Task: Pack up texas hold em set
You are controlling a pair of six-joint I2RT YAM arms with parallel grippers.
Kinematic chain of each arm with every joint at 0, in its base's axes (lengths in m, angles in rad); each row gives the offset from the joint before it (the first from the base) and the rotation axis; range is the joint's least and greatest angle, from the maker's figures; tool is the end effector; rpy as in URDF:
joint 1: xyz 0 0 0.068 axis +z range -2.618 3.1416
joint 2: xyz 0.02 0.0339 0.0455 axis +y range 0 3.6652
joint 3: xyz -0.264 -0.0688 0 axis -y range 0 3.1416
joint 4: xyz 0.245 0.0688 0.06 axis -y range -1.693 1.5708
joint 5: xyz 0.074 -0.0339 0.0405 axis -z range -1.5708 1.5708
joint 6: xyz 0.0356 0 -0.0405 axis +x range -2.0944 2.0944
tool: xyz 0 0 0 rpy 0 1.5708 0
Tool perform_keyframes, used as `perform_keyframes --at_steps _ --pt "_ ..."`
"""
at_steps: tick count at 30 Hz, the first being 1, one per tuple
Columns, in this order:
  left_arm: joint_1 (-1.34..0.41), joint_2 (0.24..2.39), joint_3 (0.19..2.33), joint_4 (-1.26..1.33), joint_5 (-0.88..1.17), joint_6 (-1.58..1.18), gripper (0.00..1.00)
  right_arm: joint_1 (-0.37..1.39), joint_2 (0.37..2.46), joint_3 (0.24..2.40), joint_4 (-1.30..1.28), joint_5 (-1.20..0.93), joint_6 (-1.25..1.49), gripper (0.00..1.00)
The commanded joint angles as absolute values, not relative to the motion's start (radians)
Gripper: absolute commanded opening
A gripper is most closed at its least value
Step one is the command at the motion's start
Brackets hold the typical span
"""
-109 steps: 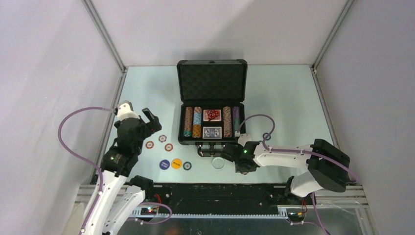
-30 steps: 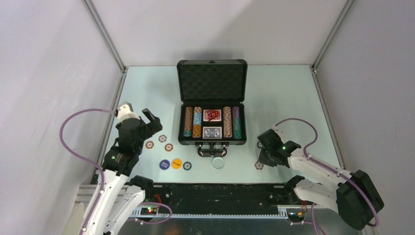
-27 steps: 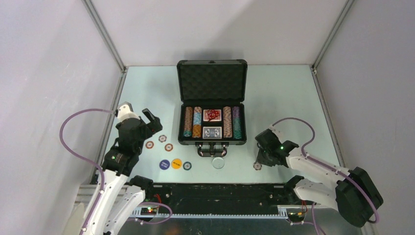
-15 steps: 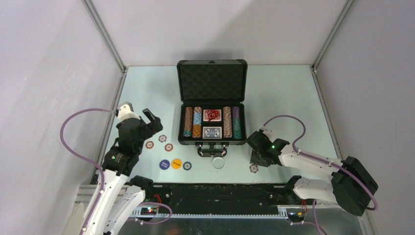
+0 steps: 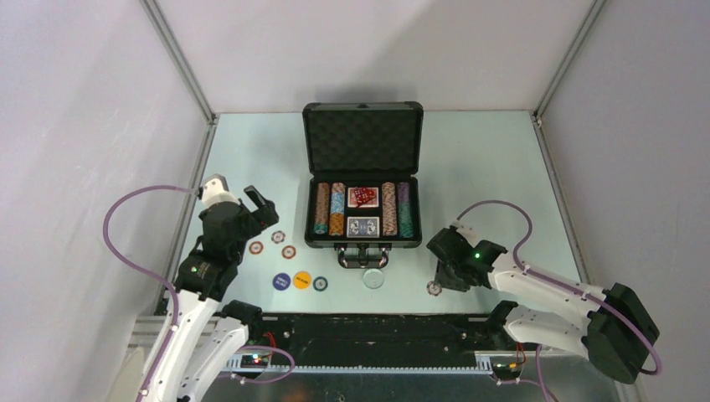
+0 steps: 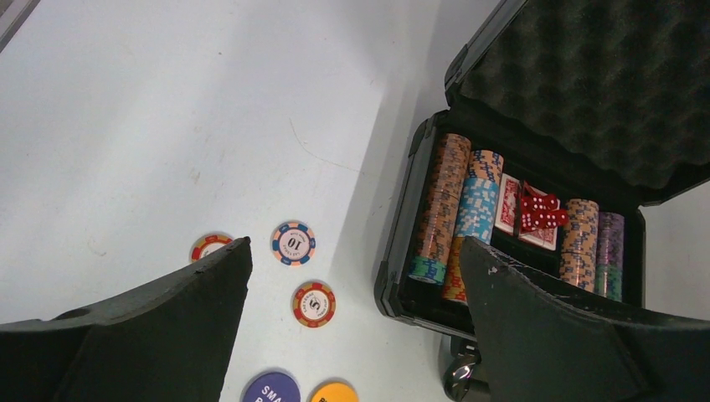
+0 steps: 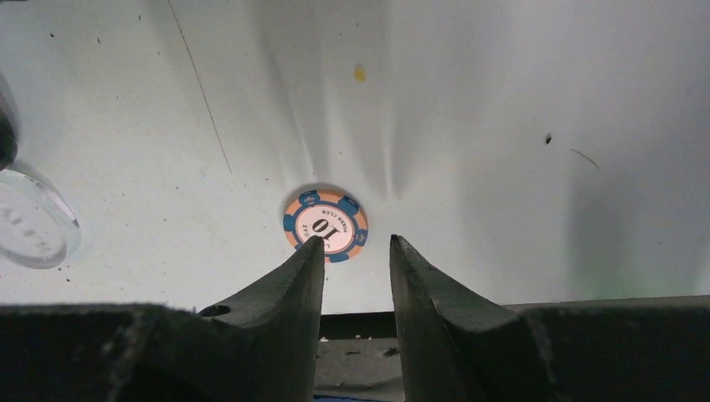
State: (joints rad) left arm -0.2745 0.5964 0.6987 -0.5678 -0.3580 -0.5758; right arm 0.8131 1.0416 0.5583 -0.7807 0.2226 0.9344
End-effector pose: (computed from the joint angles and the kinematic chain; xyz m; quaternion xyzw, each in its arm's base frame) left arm 0.1334 -0.0246 0.2983 -0.2181 0.8140 -0.0750 0.5331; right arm 0.1187 0.1140 0.1770 0.0765 0.9793 0.0460 0.1816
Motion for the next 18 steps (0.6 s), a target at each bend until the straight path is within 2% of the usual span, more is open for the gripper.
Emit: perform_keyframes --at_steps 1,18 --pt "-0.27 0.584 0.709 -0.556 -0.349 -0.568 0.98 0.819 1.05 0.563 -0.766 0.181 0.957 0.39" --pt "-0.27 0.589 0.706 -0.557 -0.349 -0.566 0.98 0.831 1.171 0.503 -0.603 0.115 0.962 0.36"
